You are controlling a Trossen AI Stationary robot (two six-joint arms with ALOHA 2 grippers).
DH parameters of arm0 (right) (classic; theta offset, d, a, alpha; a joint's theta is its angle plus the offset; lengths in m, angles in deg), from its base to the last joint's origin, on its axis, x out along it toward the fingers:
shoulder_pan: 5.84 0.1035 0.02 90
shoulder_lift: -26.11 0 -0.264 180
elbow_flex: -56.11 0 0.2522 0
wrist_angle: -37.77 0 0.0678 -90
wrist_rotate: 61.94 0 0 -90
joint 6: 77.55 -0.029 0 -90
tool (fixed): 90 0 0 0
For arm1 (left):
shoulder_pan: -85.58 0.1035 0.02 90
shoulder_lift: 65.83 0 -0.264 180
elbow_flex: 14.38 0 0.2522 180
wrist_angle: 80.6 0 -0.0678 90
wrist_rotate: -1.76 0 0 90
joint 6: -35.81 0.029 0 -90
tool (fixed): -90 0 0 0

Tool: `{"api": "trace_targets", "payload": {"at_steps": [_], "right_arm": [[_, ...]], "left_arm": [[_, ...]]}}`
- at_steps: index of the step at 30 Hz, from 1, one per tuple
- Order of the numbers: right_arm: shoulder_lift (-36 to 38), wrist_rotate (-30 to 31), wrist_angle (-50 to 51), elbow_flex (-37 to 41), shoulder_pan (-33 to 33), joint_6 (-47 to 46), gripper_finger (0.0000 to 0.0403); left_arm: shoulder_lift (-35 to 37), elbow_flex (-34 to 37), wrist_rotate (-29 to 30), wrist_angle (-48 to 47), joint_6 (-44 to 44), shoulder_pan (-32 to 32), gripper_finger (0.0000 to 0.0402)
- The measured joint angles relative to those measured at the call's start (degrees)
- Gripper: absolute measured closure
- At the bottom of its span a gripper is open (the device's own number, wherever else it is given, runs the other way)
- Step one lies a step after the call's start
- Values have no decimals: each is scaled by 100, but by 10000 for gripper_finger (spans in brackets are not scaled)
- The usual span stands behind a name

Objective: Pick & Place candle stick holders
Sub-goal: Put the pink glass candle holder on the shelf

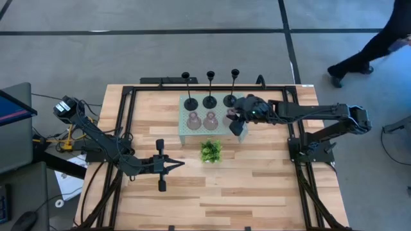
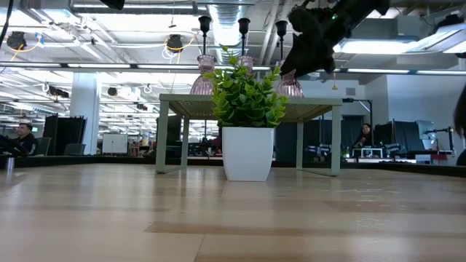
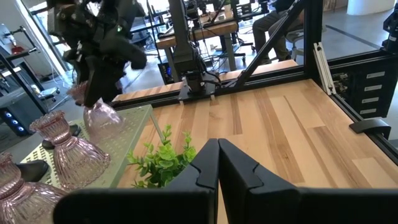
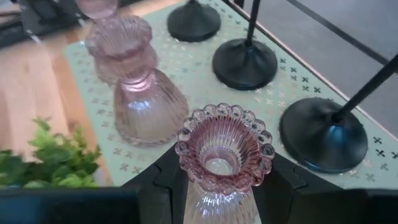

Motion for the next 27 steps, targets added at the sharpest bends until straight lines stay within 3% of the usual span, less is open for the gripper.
{"api": "trace_targets", "payload": {"at_steps": [9, 27], "right_arm": [[-406, -125, -280, -32, -88, 66, 279], [-232, -187, 32, -13, -36, 41, 279]], "left_arm": [[-2, 1, 0, 0, -14, 0, 397], [-2, 1, 0, 0, -66, 0, 397]]}}
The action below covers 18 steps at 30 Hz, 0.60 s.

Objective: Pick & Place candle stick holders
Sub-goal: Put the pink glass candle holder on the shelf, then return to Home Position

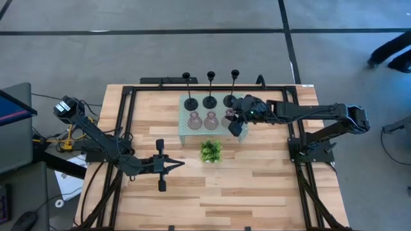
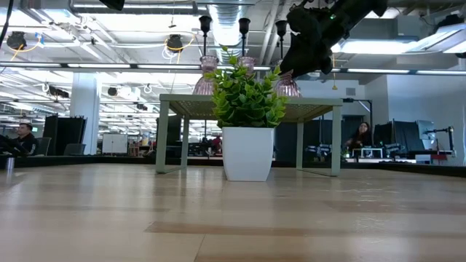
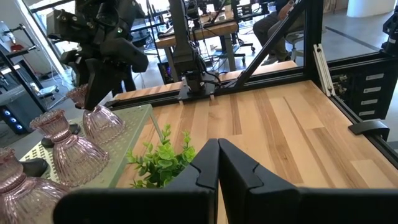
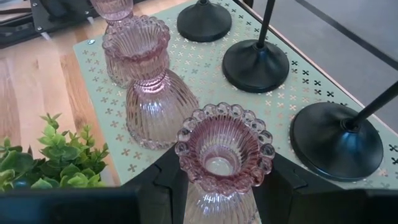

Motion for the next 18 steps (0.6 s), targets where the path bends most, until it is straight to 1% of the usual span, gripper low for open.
{"api": "trace_targets", "payload": {"at_steps": [4, 5, 6, 10, 12, 15, 18], "right_arm": [[-4, -44, -2, 2, -1, 4, 277], [-5, -42, -3, 2, -1, 4, 266], [-8, -72, 12, 5, 0, -6, 248], [-45, -163, 181, 46, 1, -27, 140], [-43, -159, 187, 44, 1, -28, 96], [-4, -143, 362, -7, 1, -27, 47], [68, -104, 701, -309, 1, -18, 22]], "left_arm": [[0, 0, 0, 0, 0, 0, 397], [0, 0, 0, 0, 0, 0, 397], [0, 0, 0, 0, 0, 0, 397], [0, 0, 0, 1, 0, 0, 397], [0, 0, 0, -1, 0, 0, 397], [0, 0, 0, 0, 0, 0, 397], [0, 2, 2, 0, 0, 0, 397]]}}
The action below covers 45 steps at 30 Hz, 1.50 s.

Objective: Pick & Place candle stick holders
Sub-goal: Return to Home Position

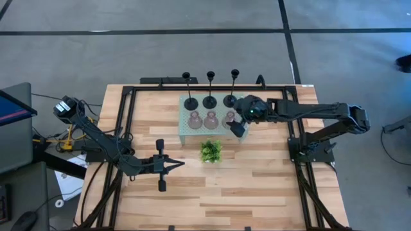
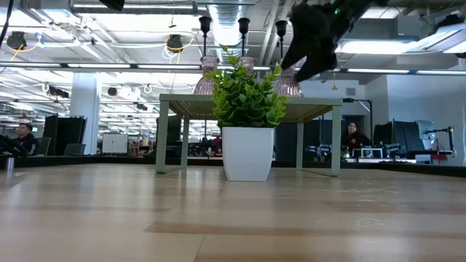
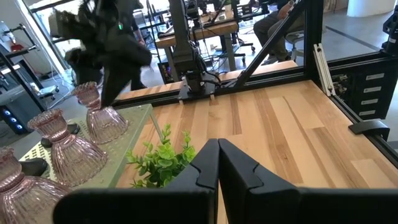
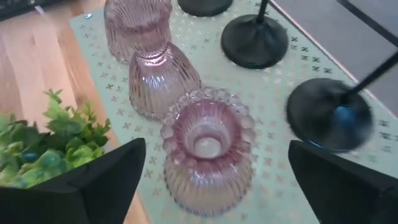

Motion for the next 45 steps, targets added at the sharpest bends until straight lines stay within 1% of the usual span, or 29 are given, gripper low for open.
{"api": "trace_targets", "payload": {"at_steps": [3, 6, 9, 11, 14, 16, 18, 21, 23, 24, 28, 29, 31, 35, 38, 40, 43, 45], "right_arm": [[82, 9, 589, -376, 0, 22, 15], [190, 13, 1363, -793, 0, 29, 21], [287, 11, 2182, -1093, 53, 26, 42], [371, -3, 2434, -1151, 167, 26, 66], [505, -3, 2478, -1110, 414, 86, 120], [539, 0, 2489, -1081, 581, 103, 164], [545, 2, 2489, -1081, 725, 138, 217], [547, 4, 2592, -1081, 904, 331, 310], [547, 10, 2682, -1081, 994, 489, 371], [547, 24, 2724, -1081, 1031, 592, 386], [618, 56, 2886, -1080, 1101, 792, 392], [682, 37, 2897, -1064, 1114, 937, 397], [894, -51, 2730, -931, 1185, 1250, 400], [1658, -413, 1751, -229, 1297, 1584, 400], [2404, -477, 1062, 481, 1353, 1622, 400], [2902, -494, 537, 942, 1355, 1622, 401], [3645, -698, -119, 1583, 1355, 1626, 402], [4101, -753, -378, 1958, 1355, 1626, 402]], "left_arm": [[0, 0, -2, 2, 0, 0, 397], [0, 0, -2, 1, 0, 0, 397], [0, 0, 0, 0, 0, 0, 397], [0, 0, 0, 0, 8, 0, 397], [30, 0, 11, 0, 136, 0, 397], [60, 0, 24, -3, 219, -1, 397], [72, 0, 26, 0, 279, -31, 397], [72, 0, 34, -7, 430, -88, 397], [72, 0, 255, -27, 600, -182, 397], [79, 0, 492, -67, 682, -241, 397], [318, 3, 1833, -546, 640, -619, 397], [419, 33, 2056, -642, 573, -733, 397], [719, 253, 2277, -669, 534, -1002, 397], [1576, 974, 2309, -649, 141, -1498, 397], [2232, 1544, 2319, -638, -156, -1730, 397], [2621, 1842, 2274, -627, -105, -1805, 397], [3121, 2132, 1923, -555, 272, -1834, 397], [3382, 2204, 1689, -497, 490, -1832, 397]]}}
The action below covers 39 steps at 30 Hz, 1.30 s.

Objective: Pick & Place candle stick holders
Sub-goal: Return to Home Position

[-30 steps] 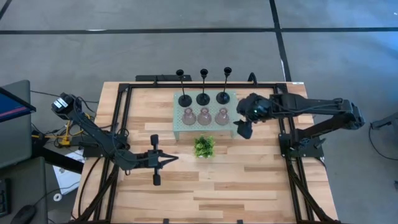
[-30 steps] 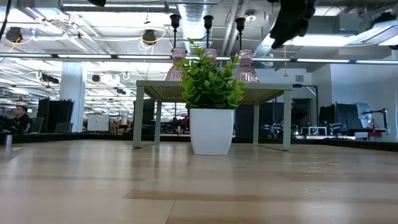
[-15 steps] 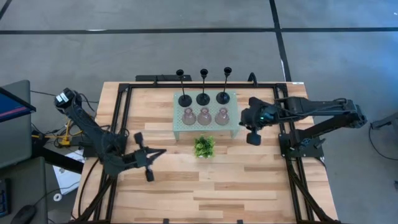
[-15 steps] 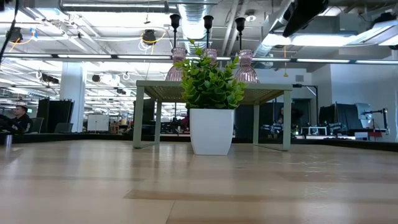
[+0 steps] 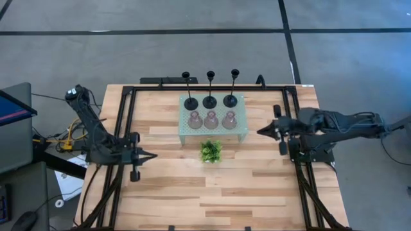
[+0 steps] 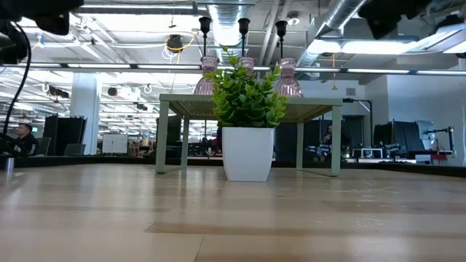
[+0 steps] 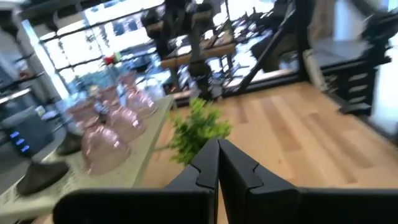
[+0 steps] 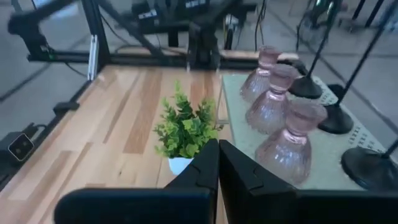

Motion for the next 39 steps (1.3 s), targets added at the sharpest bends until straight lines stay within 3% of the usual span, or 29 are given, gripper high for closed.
{"api": "trace_targets", "payload": {"at_steps": [5, 18, 26, 39], "right_arm": [[1147, 16, -235, 635, -1, -110, 402], [3340, 226, -297, 1480, -4, -94, 403], [3274, 340, -403, 1898, -4, -139, 403], [3368, 366, -1893, 3230, -4, -18, 403]], "left_arm": [[350, 26, -525, 48, 394, 0, 397], [362, 26, -623, 95, 636, 0, 397], [357, 26, -623, 117, 636, 0, 397], [355, 26, -625, 158, 548, 0, 397]]}}
